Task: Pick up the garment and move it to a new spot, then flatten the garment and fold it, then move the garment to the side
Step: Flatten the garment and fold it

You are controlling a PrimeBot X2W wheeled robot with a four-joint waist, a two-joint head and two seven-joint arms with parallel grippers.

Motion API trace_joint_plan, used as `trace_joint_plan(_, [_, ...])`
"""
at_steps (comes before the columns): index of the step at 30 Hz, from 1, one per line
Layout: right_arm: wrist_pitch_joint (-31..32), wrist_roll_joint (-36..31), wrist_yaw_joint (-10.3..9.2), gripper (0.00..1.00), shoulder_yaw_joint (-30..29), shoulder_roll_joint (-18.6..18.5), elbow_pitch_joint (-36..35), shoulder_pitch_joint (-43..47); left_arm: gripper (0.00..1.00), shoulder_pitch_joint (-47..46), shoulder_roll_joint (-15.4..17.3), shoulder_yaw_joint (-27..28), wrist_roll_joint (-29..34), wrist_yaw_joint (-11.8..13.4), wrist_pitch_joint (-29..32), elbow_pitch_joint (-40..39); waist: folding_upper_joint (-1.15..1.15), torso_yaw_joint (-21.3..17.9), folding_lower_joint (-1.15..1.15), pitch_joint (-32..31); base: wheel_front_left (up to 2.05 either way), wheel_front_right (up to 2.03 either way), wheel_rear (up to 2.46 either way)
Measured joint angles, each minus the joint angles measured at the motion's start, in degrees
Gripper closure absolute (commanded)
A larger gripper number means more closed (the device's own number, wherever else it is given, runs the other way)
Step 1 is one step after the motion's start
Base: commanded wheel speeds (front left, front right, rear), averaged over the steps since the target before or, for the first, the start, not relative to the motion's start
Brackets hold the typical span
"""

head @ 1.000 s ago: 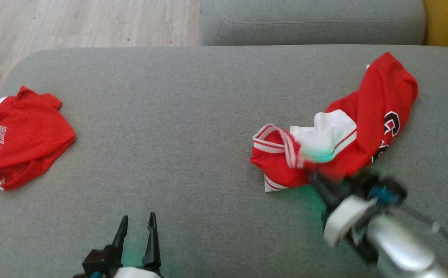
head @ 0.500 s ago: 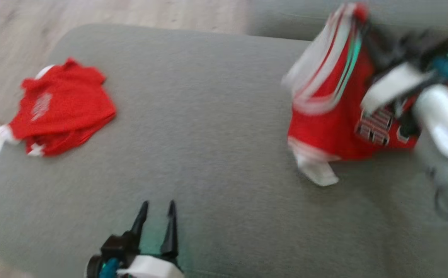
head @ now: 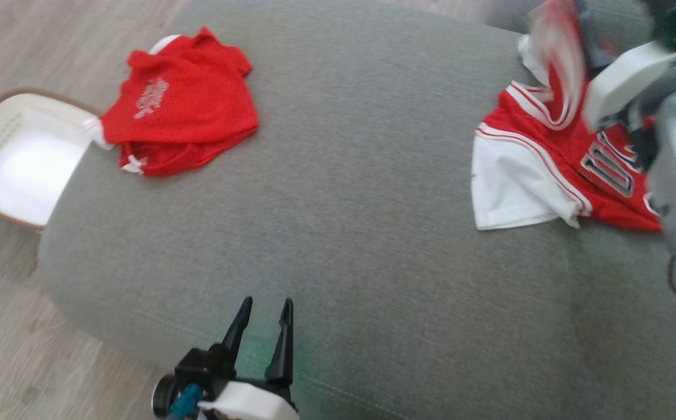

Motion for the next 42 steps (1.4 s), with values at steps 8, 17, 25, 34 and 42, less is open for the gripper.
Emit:
trace_joint_plan(8, [0.0, 3.3, 0.00, 0.00, -3.9, 2.7, -9.3, 9.9, 0.00, -3.8, 0.0, 0.2, 0.2, 0.1, 0.0, -1.1, 0.00, -7.4, -0.02, 0.3, 0.00, 0.00, 0.00])
trace_joint_plan(17, [0.0, 6.3, 0.00, 0.00, -11.7, 6.2, -23.0, 31.4, 0.00, -8.8, 0.0, 0.2, 0.4, -1.1, 0.0, 0.8, 0.00, -20.2, -0.02, -0.3, 0.00, 0.00, 0.00])
trace_joint_plan(25, [0.0, 6.3, 0.00, 0.00, -14.2, 7.7, -30.6, 38.6, 0.00, -12.0, 0.0, 0.2, 0.5, -2.5, 0.0, 4.5, 0.00, -28.8, -0.02, -0.1, 0.00, 0.00, 0.00])
trace_joint_plan(34, [0.0, 6.6, 0.00, 0.00, -13.5, 10.0, -34.2, 41.4, 0.00, -16.9, -0.3, 3.7, 1.0, -2.1, 0.0, 10.9, 0.00, -38.2, -0.02, 3.0, 0.00, 0.00, 0.00])
trace_joint_plan(42, [0.0, 7.1, 0.00, 0.00, -13.6, 10.7, -35.1, 41.4, 0.00, -20.2, -0.3, 6.8, 3.7, -0.4, -0.4, 16.7, 0.00, -42.3, -0.02, 6.4, 0.00, 0.00, 0.00])
